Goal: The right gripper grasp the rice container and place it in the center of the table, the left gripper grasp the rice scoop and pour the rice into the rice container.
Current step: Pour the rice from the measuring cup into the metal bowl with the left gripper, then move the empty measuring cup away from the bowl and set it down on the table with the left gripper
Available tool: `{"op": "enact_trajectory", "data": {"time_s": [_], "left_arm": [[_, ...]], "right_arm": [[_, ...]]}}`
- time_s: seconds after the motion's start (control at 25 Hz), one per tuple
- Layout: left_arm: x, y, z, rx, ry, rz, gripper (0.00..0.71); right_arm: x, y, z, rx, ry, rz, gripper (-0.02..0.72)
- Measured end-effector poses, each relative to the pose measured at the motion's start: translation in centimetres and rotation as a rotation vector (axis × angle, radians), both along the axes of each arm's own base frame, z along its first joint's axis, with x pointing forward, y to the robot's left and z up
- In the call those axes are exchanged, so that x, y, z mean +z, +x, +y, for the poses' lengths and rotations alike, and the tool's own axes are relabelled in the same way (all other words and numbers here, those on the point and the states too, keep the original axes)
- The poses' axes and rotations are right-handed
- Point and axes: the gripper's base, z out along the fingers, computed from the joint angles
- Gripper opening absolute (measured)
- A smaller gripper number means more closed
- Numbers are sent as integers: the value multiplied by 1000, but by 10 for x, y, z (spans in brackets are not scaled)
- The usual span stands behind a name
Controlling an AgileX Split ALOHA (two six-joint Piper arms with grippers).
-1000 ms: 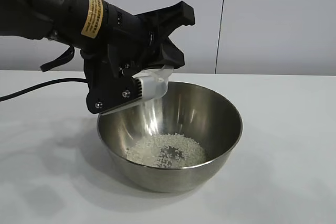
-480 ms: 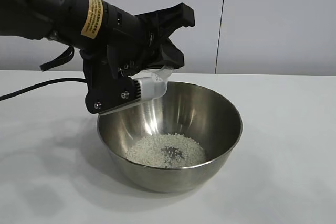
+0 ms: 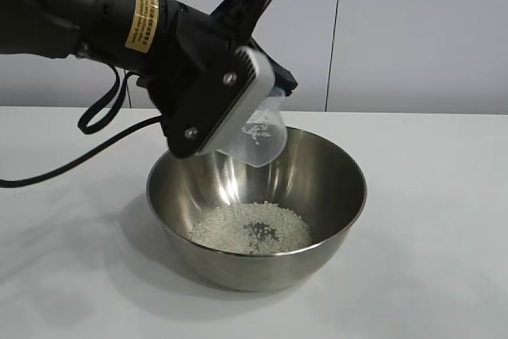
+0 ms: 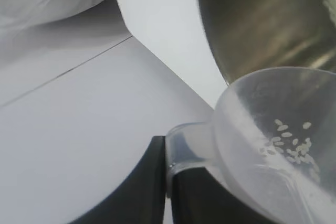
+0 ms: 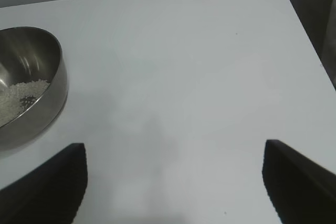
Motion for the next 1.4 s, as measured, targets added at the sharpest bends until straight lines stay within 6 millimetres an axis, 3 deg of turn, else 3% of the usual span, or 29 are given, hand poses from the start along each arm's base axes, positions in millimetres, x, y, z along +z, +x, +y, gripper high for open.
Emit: {"op": "enact_trajectory", "data": {"time_s": [0.2, 0.4, 0.56, 0.72, 1.04, 1.4], "left_arm": [[11, -3, -6, 118, -346, 421, 6], [26, 14, 2, 342, -749, 708, 6], [37, 31, 26, 443, -1138, 835, 6], [26, 34, 68, 450, -1402, 874, 6], [-36, 16, 142, 818, -1441, 877, 6], [-69, -4, 177, 1023, -1377, 852, 6]], "right_arm": [[0, 0, 0, 0, 0, 0, 621], [0, 0, 0, 0, 0, -1, 621], [0, 0, 0, 0, 0, -1, 621], [0, 0, 0, 0, 0, -1, 621], [0, 0, 0, 0, 0, -1, 621], [0, 0, 0, 0, 0, 0, 621]]}}
